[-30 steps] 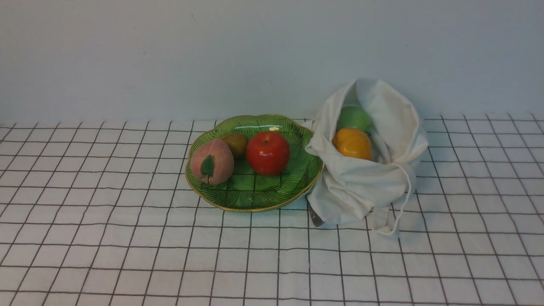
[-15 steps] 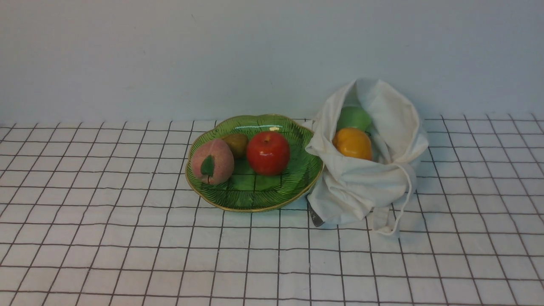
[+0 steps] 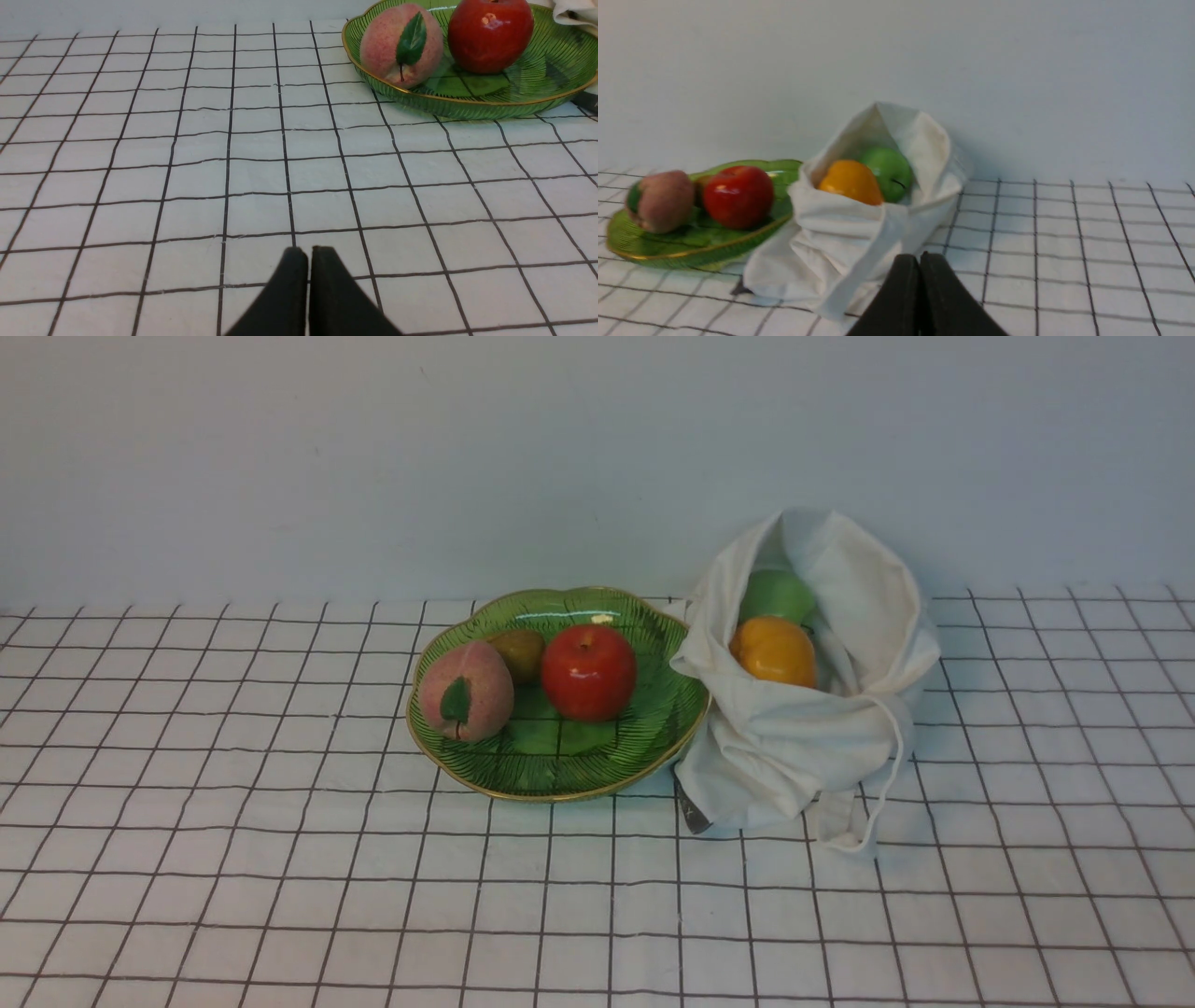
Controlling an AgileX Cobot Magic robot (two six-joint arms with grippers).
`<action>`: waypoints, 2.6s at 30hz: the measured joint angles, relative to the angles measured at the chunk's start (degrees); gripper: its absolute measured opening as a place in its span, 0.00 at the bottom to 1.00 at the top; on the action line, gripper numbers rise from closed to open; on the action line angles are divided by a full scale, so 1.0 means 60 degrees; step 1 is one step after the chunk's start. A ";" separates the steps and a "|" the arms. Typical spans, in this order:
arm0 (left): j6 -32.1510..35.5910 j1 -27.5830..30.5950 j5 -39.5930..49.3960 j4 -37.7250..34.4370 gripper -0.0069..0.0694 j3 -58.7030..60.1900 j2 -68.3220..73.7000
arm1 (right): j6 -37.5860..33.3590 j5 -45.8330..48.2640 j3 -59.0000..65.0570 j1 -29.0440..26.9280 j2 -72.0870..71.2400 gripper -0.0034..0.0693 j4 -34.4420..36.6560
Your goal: Take the fruit out of the bag on the white checkered tablecloth and place them on the plate.
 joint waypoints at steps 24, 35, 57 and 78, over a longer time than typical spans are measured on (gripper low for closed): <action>0.0000 0.0000 0.0000 0.0000 0.08 0.0000 0.0000 | 0.0017 0.0181 0.0939 -0.0730 -0.0012 0.03 0.0000; 0.0000 0.0000 0.0000 0.0000 0.08 0.0000 0.0000 | 0.0017 0.0181 0.0939 -0.0730 -0.0012 0.03 0.0000; 0.0000 0.0000 0.0000 0.0000 0.08 0.0000 0.0000 | 0.0008 0.0181 0.0939 -0.0730 -0.0012 0.03 0.0000; 0.0000 0.0000 0.0000 0.0000 0.08 0.0000 0.0000 | -0.0001 0.0181 0.0939 -0.0730 -0.0012 0.03 0.0000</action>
